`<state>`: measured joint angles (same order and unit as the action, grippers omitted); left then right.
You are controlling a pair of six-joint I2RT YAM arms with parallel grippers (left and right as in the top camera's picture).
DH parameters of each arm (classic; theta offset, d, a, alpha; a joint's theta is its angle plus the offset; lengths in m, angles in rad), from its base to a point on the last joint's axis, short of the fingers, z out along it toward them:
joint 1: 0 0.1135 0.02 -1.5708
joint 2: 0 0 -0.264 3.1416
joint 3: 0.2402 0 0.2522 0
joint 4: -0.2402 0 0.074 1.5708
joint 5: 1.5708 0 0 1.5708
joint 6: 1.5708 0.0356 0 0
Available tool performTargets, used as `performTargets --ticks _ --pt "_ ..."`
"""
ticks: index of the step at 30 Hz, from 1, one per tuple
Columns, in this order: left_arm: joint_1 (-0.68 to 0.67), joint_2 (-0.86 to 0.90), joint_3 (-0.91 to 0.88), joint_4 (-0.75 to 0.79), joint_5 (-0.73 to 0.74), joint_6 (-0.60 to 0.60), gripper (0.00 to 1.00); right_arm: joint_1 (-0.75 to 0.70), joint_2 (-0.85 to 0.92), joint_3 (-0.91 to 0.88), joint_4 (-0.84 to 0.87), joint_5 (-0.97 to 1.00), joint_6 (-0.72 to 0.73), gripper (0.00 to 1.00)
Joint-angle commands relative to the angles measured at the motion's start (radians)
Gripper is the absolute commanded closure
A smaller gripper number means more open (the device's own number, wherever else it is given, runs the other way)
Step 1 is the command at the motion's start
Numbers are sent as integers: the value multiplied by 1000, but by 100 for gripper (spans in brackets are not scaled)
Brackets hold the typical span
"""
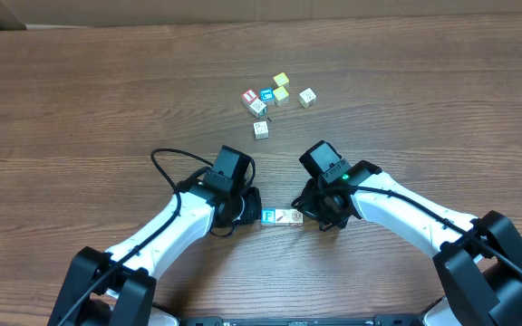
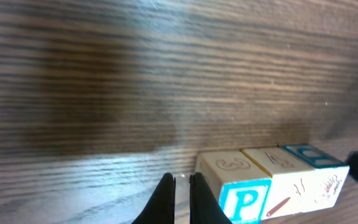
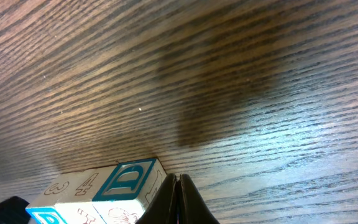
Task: Flip 3 blocks
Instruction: 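Squeeze the three-block row between both grippers from its ends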
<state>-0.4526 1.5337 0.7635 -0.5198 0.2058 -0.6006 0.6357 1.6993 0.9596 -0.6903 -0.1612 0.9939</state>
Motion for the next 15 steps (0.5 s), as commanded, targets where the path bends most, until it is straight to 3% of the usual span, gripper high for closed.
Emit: performTargets --ticks 1,15 --pt "-18 5 -7 -11 4 -9 96 7 9 -5 4 -5 5 96" --pt "-19 5 -7 -29 23 -16 96 38 9 -5 9 -5 5 96"
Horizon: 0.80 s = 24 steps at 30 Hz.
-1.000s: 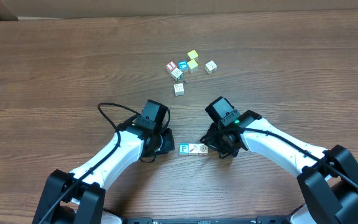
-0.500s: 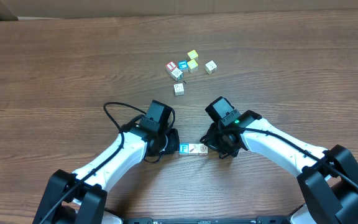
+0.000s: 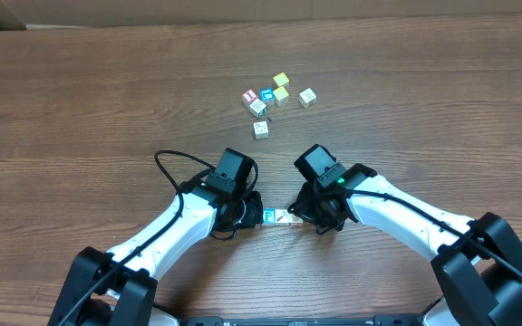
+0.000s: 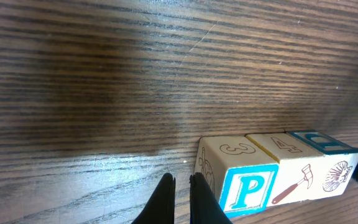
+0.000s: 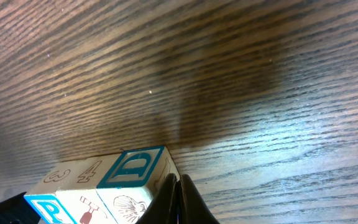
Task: Flip 3 blocks
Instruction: 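Squeeze the three-block row between both grippers from its ends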
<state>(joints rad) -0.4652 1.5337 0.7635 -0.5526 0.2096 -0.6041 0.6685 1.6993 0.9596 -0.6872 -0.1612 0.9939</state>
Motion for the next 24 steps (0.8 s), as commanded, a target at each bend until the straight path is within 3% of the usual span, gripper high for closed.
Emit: performTargets --ticks 1,24 --pt "-6 5 -7 4 20 -13 96 5 9 -5 6 -5 5 96" --pt "-6 69 27 7 35 -9 96 5 9 -5 24 -5 5 96"
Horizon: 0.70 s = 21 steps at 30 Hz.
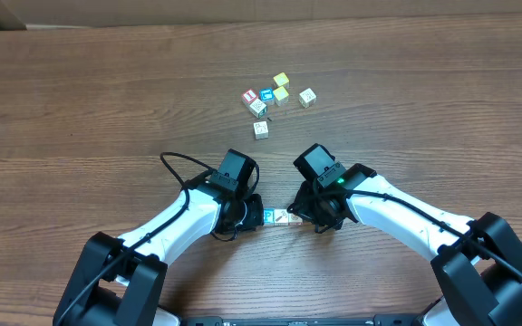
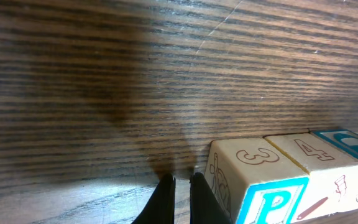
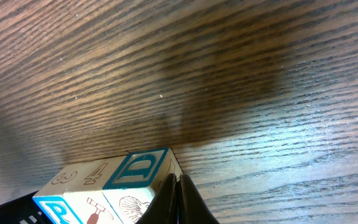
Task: Flip 3 blocks
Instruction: 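Squeeze the three-block row between both grippers from its ends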
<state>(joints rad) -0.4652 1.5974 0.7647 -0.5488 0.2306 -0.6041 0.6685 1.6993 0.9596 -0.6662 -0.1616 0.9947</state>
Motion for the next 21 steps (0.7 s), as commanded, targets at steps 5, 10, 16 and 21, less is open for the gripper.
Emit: performTargets --ticks 5,10,16,21 --pt "-6 5 32 5 8 -9 96 5 9 -5 2 -5 5 96" --pt "-6 5 36 12 -5 -1 96 5 9 -5 2 -5 5 96" --pt "-6 5 37 28 -5 -2 96 5 9 -5 2 -5 5 96" --pt "-6 5 37 30 -5 -2 96 5 9 -5 0 -5 5 96"
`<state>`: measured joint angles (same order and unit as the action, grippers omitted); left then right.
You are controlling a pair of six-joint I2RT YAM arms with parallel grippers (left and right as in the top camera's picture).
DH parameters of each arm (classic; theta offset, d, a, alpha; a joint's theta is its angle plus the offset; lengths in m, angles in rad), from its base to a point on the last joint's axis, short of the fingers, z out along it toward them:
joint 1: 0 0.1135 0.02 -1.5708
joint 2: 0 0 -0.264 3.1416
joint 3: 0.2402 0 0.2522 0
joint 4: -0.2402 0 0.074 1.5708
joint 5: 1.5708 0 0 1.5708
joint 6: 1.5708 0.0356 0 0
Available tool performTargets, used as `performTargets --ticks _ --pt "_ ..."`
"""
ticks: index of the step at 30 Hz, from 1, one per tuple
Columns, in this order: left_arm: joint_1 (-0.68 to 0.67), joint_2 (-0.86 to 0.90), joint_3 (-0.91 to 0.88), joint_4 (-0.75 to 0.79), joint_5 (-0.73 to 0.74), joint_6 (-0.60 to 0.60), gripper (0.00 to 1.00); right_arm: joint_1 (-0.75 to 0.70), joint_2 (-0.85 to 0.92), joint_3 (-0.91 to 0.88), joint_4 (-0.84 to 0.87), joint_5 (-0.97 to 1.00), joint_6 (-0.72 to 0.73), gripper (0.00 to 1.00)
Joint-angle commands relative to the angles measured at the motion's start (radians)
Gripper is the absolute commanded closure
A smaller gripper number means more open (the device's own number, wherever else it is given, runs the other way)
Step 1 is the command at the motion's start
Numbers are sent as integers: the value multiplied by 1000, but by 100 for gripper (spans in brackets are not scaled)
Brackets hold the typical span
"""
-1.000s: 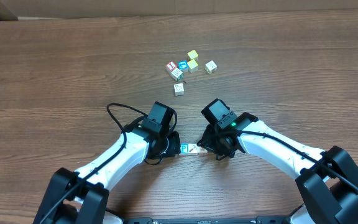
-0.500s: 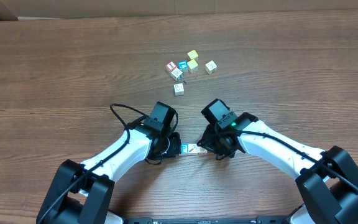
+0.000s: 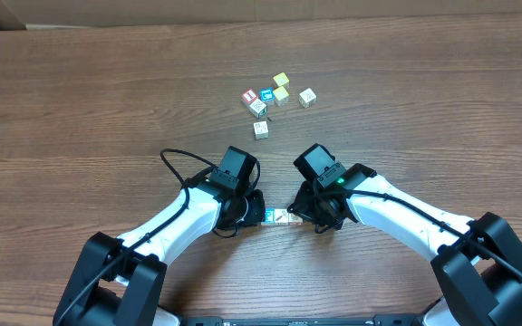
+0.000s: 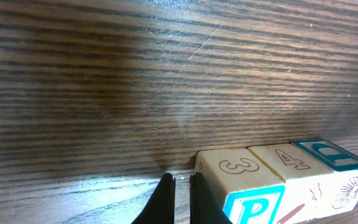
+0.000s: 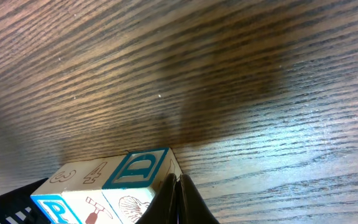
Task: Flip 3 blocks
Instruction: 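Squeeze the three-block row between both grippers from its ends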
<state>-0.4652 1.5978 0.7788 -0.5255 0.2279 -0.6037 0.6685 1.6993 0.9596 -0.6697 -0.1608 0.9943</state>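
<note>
Three wooden blocks stand in one tight row [image 3: 280, 216] at the near middle of the table. In the left wrist view their tops read 3 [image 4: 234, 167], 4 [image 4: 284, 163] and a teal D [image 4: 331, 154]. The 3 block's front face shows a blue P. My left gripper [image 4: 181, 198] is shut, with its right finger against the 3 block's end. My right gripper [image 5: 178, 199] is shut, with its tips against the D block [image 5: 138, 168]. Overhead, the left gripper [image 3: 256, 213] and right gripper [image 3: 308, 214] flank the row.
Several loose blocks lie in a cluster at the back middle, among them a red one [image 3: 250, 95], a blue one [image 3: 266, 94] and a yellow one [image 3: 281, 80]. A pale block [image 3: 261, 129] lies nearest the arms. The wooden table [image 3: 80, 109] stretches wide on both sides.
The left wrist view has shifted: the row now sits lower and a little smaller in it. The right gripper and the row stand as before, with the same faces up.
At first the row lay between my two shut grippers, one at each end. Half a second later both grippers and the row stood slightly further left. Since then the row has stayed pinched end to end, with 3, 4 and D on top throughout.
</note>
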Motion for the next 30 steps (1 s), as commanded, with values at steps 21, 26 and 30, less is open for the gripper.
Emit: performTargets --ticks 21,26,30 --pt "-6 5 57 11 -4 25 96 4 9 -3 54 -28 6 96" --pt "-6 5 57 22 -39 24 96 4 9 -3 82 -36 35 96" --pt "-6 5 57 44 -40 24 96 4 9 -3 106 -60 59 96"
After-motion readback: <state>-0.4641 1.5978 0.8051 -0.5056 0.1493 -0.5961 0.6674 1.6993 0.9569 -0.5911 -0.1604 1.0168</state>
